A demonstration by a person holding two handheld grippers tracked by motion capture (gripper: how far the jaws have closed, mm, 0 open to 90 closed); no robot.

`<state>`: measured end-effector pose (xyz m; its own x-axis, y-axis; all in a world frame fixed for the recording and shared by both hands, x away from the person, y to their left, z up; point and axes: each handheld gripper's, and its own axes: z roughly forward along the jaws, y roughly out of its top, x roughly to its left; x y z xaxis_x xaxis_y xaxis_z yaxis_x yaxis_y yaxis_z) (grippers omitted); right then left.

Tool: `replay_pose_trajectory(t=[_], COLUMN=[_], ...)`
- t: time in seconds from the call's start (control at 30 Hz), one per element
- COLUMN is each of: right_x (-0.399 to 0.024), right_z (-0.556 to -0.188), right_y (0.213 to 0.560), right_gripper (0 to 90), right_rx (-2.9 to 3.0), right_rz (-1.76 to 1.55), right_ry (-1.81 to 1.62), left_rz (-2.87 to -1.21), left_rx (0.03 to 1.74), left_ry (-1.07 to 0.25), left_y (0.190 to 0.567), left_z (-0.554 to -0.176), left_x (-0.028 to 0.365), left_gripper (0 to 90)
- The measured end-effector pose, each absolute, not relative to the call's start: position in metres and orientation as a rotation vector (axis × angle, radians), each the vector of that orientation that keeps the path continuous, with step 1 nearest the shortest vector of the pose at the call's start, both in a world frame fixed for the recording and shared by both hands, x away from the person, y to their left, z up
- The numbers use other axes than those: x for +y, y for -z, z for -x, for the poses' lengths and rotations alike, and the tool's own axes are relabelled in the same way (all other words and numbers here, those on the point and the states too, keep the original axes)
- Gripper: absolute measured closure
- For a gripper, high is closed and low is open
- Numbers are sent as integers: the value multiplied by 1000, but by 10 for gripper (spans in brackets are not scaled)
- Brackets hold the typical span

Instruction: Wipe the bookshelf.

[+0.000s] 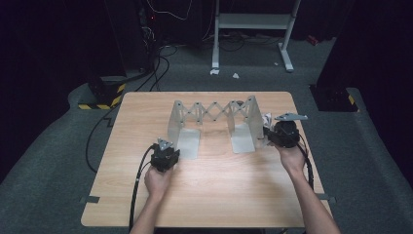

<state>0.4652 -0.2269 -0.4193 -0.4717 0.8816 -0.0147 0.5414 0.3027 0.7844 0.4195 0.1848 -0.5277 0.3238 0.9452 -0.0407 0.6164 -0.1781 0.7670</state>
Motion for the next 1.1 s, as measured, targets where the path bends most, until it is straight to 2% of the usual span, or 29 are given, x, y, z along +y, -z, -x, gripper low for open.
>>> replay_pose_trajectory(t=[0.4, 0.67, 0.87, 1.1], right_x=[-223, -213, -209, -208], right_z=[-462, -457, -465, -486], right_y=[398, 401, 421, 469], right_gripper=[757, 758, 758, 758], right_rx=[2114, 2140, 2168, 2260], right_rz=[-1217, -1180, -1217, -1321], right_ry=[-1059, -1059, -1019, -933], left_rz=[-1891, -1889, -1887, -1886], left_rx=[1377, 1378, 1380, 1381], left_ry=[-598, -598, -596, -594], left_y=[528, 528, 528, 528], left_z=[-419, -419, -419, -419], left_x=[185, 185, 185, 185], left_gripper=[709, 717, 720, 720])
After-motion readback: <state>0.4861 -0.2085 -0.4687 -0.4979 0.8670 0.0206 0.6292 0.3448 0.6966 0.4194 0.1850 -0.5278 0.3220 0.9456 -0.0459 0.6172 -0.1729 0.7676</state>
